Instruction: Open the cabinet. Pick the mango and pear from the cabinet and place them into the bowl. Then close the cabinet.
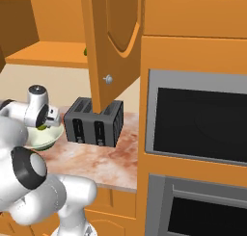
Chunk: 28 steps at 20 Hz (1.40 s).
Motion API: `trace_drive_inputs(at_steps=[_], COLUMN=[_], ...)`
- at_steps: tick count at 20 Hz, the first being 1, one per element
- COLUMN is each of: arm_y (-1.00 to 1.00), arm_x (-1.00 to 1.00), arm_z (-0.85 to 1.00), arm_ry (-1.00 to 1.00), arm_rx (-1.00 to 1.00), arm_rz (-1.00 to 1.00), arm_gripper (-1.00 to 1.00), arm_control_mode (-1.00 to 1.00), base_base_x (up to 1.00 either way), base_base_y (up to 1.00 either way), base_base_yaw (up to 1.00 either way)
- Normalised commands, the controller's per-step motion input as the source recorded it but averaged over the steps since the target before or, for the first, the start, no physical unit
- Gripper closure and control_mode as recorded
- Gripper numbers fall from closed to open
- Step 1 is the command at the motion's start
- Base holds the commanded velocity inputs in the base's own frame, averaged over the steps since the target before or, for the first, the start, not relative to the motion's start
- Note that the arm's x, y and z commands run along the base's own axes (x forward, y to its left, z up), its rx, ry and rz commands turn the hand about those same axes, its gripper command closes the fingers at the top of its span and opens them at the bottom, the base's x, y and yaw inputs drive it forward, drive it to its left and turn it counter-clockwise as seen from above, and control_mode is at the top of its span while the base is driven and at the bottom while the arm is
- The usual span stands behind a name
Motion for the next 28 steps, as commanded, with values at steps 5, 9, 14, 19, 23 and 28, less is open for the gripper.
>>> trace_drive_inputs(at_steps=[5, 9, 14, 19, 23, 28], arm_y=[0.09, 0.0, 0.07, 0.24, 0.55, 0.08], arm_x=[0.17, 0.07, 0.13, 0.32, 0.58, 0.13], arm_z=[-0.11, -0.13, -0.42, -0.2, -0.17, -0.02], arm_ry=[0.0, 0.02, 0.02, 0.0, 0.0, -0.01], arm_rx=[-0.01, 0.0, -0.04, -0.04, -0.04, -0.01], arm_rz=[0.0, 0.0, 0.0, 0.0, 0.0, -0.01], arm_gripper=[1.0, 1.0, 1.0, 1.0, -1.0, -1.0], arm_control_mode=[-1.0, -1.0, -1.0, -1.0, -1.0, -1.0], base_base_x=[0.0, 0.0, 0.0, 0.0, 0.0, 0.0], base_base_y=[0.0, 0.0, 0.0, 0.0, 0.0, 0.0], base_base_yaw=[0.0, 0.0, 0.0, 0.0, 0.0, 0.0])
